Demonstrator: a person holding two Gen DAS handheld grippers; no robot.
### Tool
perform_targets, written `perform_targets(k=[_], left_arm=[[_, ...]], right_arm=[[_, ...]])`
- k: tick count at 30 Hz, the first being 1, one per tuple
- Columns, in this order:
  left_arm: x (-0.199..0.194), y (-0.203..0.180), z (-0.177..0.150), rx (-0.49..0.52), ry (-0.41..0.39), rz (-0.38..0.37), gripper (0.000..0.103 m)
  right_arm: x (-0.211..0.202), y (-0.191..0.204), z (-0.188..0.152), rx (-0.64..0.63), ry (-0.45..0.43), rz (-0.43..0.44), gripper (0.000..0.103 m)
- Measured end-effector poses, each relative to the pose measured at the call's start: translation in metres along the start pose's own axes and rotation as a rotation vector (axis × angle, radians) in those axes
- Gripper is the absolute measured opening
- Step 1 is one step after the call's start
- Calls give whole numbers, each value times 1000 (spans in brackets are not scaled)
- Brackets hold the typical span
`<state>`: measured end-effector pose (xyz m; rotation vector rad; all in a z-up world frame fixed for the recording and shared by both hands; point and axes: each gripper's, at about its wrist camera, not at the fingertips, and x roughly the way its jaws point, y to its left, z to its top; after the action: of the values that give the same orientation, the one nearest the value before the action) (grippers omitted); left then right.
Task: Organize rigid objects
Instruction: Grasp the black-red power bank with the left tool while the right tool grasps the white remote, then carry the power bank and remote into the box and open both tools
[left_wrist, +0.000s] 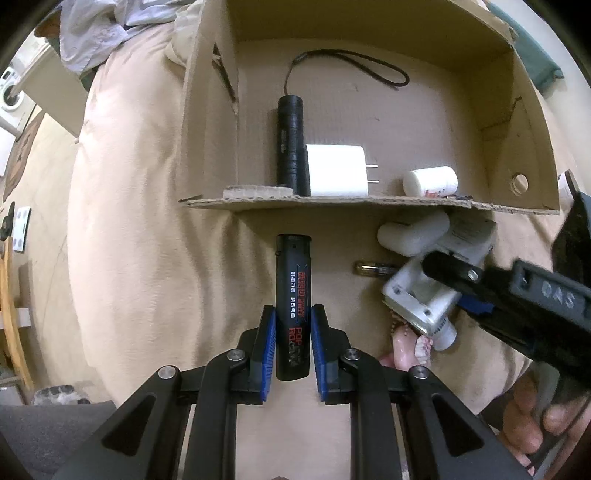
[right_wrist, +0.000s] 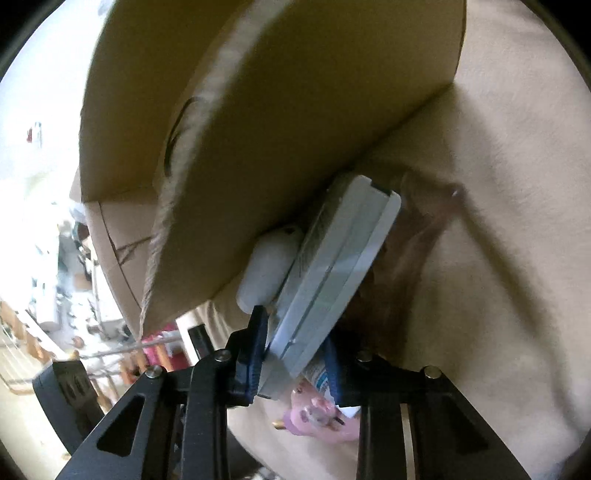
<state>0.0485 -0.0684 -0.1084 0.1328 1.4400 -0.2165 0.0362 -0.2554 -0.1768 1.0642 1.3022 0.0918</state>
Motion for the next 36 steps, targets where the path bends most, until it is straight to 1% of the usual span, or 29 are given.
perform_targets(k=[2, 5, 10, 14, 19, 20, 24, 27, 30, 33, 36], left_arm=[[-1, 0, 0, 0, -6, 4, 17], [-4, 1, -1, -11, -6, 1, 17], [-4, -2, -2, -2, -7, 1, 17], [-7, -3, -3, 3, -16, -2, 17], [-12, -3, -7, 8, -22, -4, 17], [-13, -2, -9, 6, -25, -5, 17], [-23, 4, -17, -33, -38, -35, 17], [-35, 5, -23, -42, -70, -38, 17], [-53, 3, -23, -44, -128, -36, 17], [-70, 2, -19, -44, -183, -32, 17], [-83, 1, -12, -47, -216, -27, 17]], right_arm=[[-8, 2, -5, -23, -4, -16, 28], [-24, -1, -9, -36, -9, -17, 26], [-48, 11, -18, -142, 15, -41, 24], [-57, 24, -30, -225, 25, -54, 23], [-68, 24, -31, -265, 0, -64, 23], [-75, 18, -33, -272, -5, -63, 23], [-86, 23, -38, -308, -23, -43, 23], [-103, 26, -41, -332, -50, -26, 23], [-121, 29, -43, -366, -86, -23, 23], [-138, 32, -37, -373, -119, 6, 23], [-152, 38, -27, -396, -156, 7, 23]])
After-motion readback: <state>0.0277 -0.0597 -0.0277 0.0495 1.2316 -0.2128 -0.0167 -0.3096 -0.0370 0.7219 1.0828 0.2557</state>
